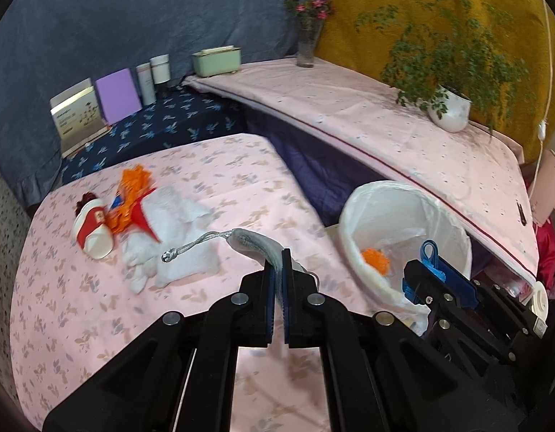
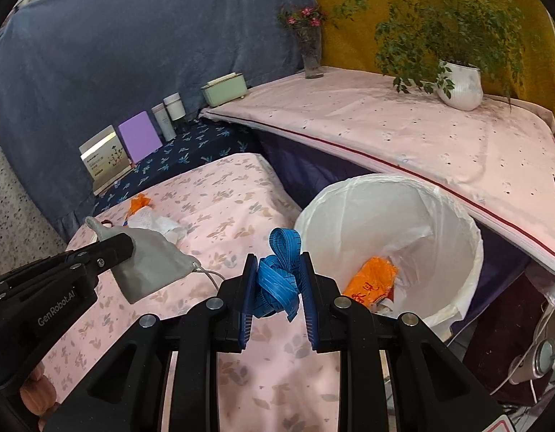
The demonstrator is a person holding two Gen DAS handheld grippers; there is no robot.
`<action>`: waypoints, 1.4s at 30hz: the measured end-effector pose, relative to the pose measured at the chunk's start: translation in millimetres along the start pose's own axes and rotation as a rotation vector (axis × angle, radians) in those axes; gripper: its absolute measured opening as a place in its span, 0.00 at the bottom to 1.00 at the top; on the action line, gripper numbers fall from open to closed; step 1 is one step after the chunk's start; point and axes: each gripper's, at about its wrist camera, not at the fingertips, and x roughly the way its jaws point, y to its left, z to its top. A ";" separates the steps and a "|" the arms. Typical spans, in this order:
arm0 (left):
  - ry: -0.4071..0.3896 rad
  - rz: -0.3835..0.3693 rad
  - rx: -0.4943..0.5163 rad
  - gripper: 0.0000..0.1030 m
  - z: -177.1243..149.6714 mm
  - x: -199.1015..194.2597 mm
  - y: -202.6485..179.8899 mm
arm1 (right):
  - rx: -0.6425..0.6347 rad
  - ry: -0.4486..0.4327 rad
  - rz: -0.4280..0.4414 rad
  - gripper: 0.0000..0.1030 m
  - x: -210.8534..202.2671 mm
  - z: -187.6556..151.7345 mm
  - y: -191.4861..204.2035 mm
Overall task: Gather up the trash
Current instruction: 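Carry the tie and pouch over the bin and open both tools inside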
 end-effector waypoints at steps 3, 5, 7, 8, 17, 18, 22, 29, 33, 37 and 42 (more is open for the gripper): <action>-0.005 -0.020 0.037 0.03 6.3 3.2 -21.7 | 0.037 -0.015 -0.027 0.21 -4.7 4.1 -23.3; -0.005 -0.038 0.063 0.03 11.1 7.3 -37.4 | 0.059 -0.023 -0.045 0.21 -6.9 6.8 -37.6; -0.001 -0.055 0.085 0.03 15.2 12.1 -52.0 | 0.079 -0.028 -0.061 0.21 -7.8 8.5 -51.5; 0.001 -0.061 0.094 0.03 16.0 14.5 -58.1 | 0.091 -0.031 -0.070 0.21 -8.2 9.3 -58.8; 0.032 -0.120 0.183 0.03 25.0 41.1 -109.4 | 0.175 -0.034 -0.128 0.21 -3.4 11.2 -111.2; 0.036 -0.128 0.186 0.03 26.2 43.8 -111.8 | 0.181 -0.033 -0.132 0.21 -2.1 11.6 -114.8; 0.059 -0.152 0.190 0.03 30.8 57.7 -120.5 | 0.199 -0.026 -0.146 0.21 3.6 10.3 -126.7; 0.076 -0.171 0.169 0.05 40.8 75.3 -124.4 | 0.203 -0.010 -0.150 0.21 16.3 11.6 -133.5; 0.074 -0.156 0.156 0.35 44.2 81.8 -121.2 | 0.198 -0.002 -0.146 0.21 25.0 14.1 -131.9; 0.071 -0.150 0.141 0.41 46.3 84.6 -115.8 | 0.189 0.004 -0.144 0.21 31.6 16.4 -127.7; 0.075 -0.132 0.125 0.42 45.7 88.6 -107.8 | 0.183 0.008 -0.139 0.21 37.7 19.1 -124.7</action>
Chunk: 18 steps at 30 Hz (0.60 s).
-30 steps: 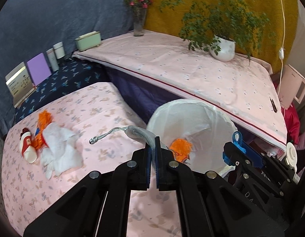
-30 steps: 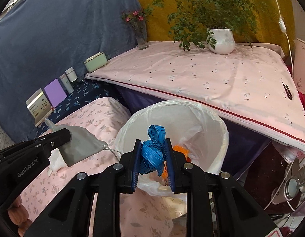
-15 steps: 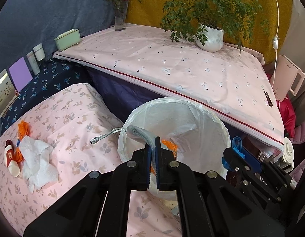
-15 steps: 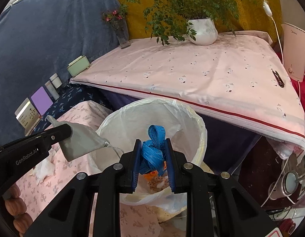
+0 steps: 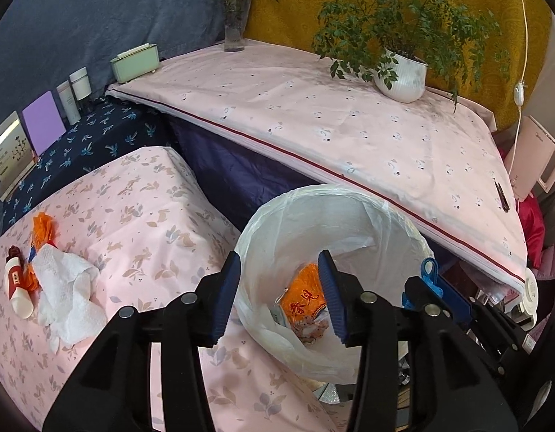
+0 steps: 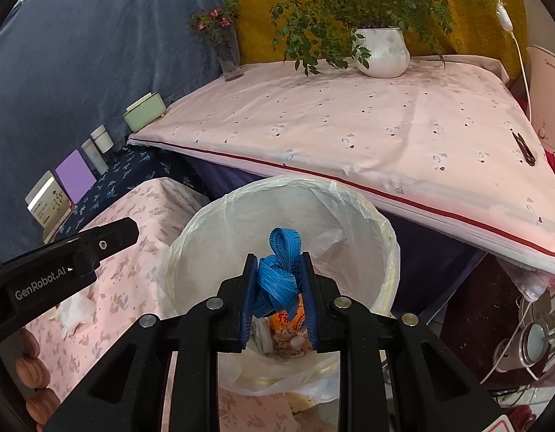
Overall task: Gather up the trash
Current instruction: 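Carry the tie and pouch over the bin and open both tools inside, then move both tools back over the remaining trash on the table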
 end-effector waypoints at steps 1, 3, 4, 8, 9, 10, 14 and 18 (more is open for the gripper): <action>0.000 0.004 -0.002 0.42 -0.3 0.1 1.6 | -0.002 0.001 0.001 0.21 1.0 0.2 1.0; 0.000 0.013 -0.007 0.43 -1.5 0.7 4.7 | -0.007 0.003 0.002 0.21 2.9 0.9 2.9; 0.000 0.015 -0.010 0.43 -2.0 0.9 6.2 | -0.010 0.004 0.003 0.21 3.6 1.1 4.2; 0.002 0.025 -0.026 0.43 -2.8 2.0 13.0 | -0.021 0.007 0.004 0.22 6.2 2.7 9.8; 0.003 0.029 -0.028 0.43 -3.2 2.0 14.3 | -0.024 0.007 0.004 0.22 6.5 3.2 11.8; 0.003 0.032 -0.031 0.43 -3.7 2.2 16.3 | -0.027 0.006 0.004 0.23 7.1 3.7 13.5; 0.003 0.044 -0.043 0.47 -5.4 2.4 23.0 | -0.039 -0.003 0.005 0.25 8.4 7.4 20.9; -0.010 0.066 -0.059 0.58 -7.5 -1.2 30.3 | -0.050 -0.020 0.002 0.36 6.5 10.3 28.4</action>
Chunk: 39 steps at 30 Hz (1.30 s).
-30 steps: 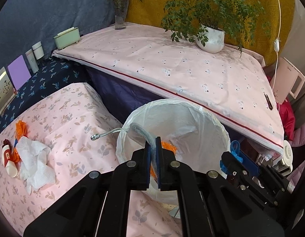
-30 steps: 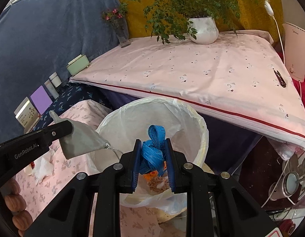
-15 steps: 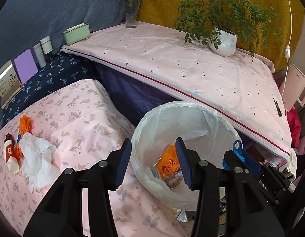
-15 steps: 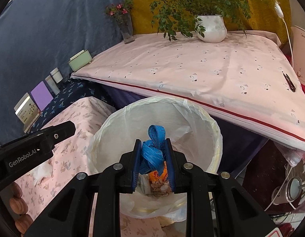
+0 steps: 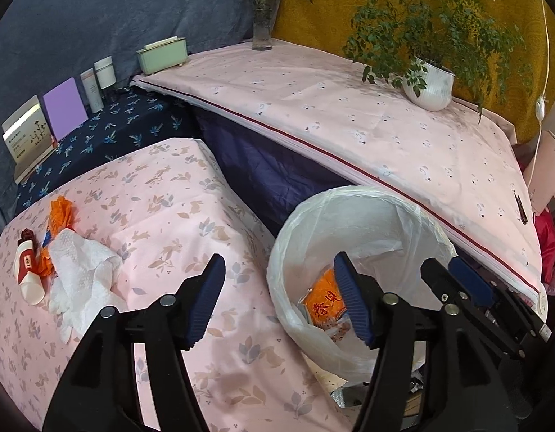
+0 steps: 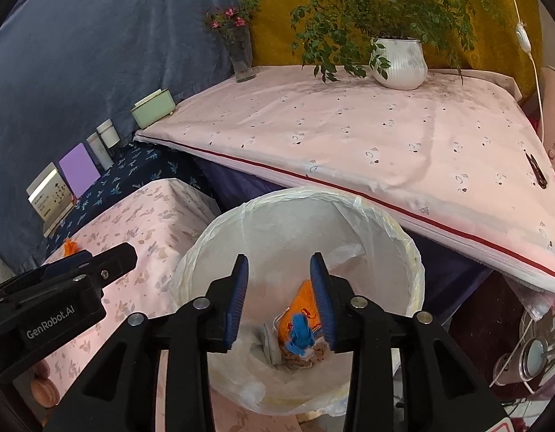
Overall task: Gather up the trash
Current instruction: 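Move both tools back over the remaining trash on the table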
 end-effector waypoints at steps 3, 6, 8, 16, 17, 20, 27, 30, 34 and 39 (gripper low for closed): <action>0.002 0.010 -0.008 0.58 -1.2 -0.8 5.5 | -0.004 -0.003 0.006 0.36 -1.6 1.1 4.4; 0.004 0.015 -0.026 0.59 -3.5 -2.7 13.4 | -0.013 -0.002 0.013 0.36 -3.7 0.6 9.7; 0.005 0.021 -0.038 0.60 -4.8 -4.2 18.7 | -0.023 -0.001 0.020 0.37 -5.7 -0.5 15.3; -0.005 0.046 -0.087 0.64 -14.6 -17.6 42.8 | -0.059 -0.007 0.041 0.37 -18.2 -4.3 35.6; -0.007 0.049 -0.093 0.64 -15.9 -20.0 46.3 | -0.064 -0.010 0.045 0.37 -20.5 -4.6 38.8; -0.012 0.059 -0.113 0.64 -19.6 -26.7 57.2 | -0.079 -0.013 0.054 0.37 -25.3 -5.3 48.1; -0.023 0.086 -0.158 0.65 -28.8 -41.8 82.0 | -0.122 -0.014 0.084 0.37 -36.0 -11.1 74.7; -0.024 0.099 -0.180 0.65 -33.7 -47.3 93.9 | -0.142 -0.012 0.098 0.37 -39.6 -14.7 86.9; -0.026 0.114 -0.209 0.67 -39.5 -53.9 109.1 | -0.165 -0.008 0.117 0.37 -43.4 -19.5 102.0; -0.036 0.135 -0.247 0.70 -47.7 -62.9 128.0 | -0.199 -0.005 0.135 0.37 -47.5 -24.9 120.9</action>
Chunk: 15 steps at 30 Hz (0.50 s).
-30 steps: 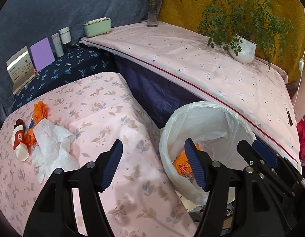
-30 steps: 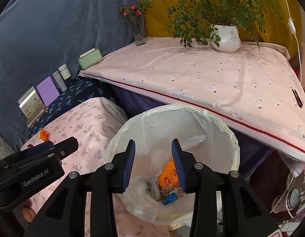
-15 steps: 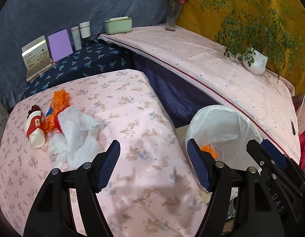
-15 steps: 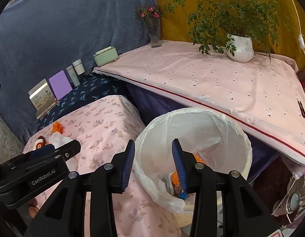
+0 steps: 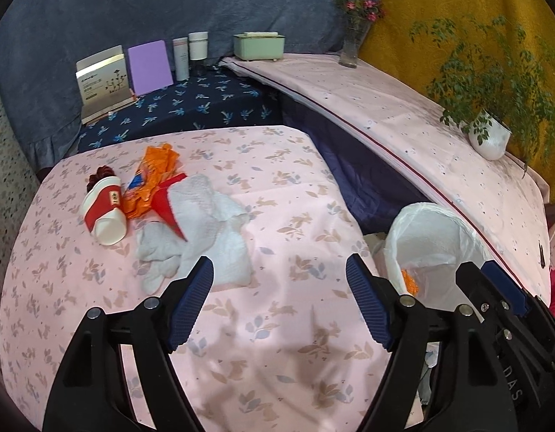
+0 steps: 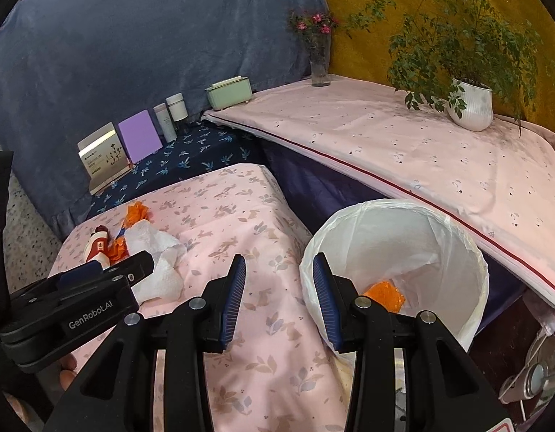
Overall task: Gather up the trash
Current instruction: 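Move both tools back over the remaining trash on the table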
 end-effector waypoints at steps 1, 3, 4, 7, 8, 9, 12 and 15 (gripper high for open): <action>0.000 0.003 -0.006 0.70 -0.4 -1.0 4.0 | -0.006 0.001 0.003 0.37 -0.3 0.0 3.1; -0.001 0.012 -0.018 0.70 -1.8 -2.5 12.3 | -0.019 0.005 0.012 0.37 -0.2 -0.7 11.6; -0.001 0.015 -0.024 0.70 -2.2 -3.1 16.2 | -0.025 0.006 0.015 0.37 0.1 -0.5 15.3; 0.001 0.026 -0.049 0.70 -3.7 -4.4 30.9 | -0.048 0.011 0.026 0.37 0.9 -1.8 28.7; 0.002 0.030 -0.057 0.70 -4.4 -4.7 35.4 | -0.056 0.013 0.031 0.37 1.1 -2.3 33.0; 0.002 0.035 -0.064 0.71 -4.8 -5.1 40.4 | -0.063 0.014 0.035 0.39 1.5 -2.6 37.0; 0.007 0.052 -0.092 0.74 -8.1 -5.5 58.7 | -0.078 0.016 0.048 0.46 3.7 -3.5 50.1; 0.009 0.076 -0.120 0.77 -9.8 -4.5 78.6 | -0.093 0.030 0.062 0.46 10.3 -5.1 62.4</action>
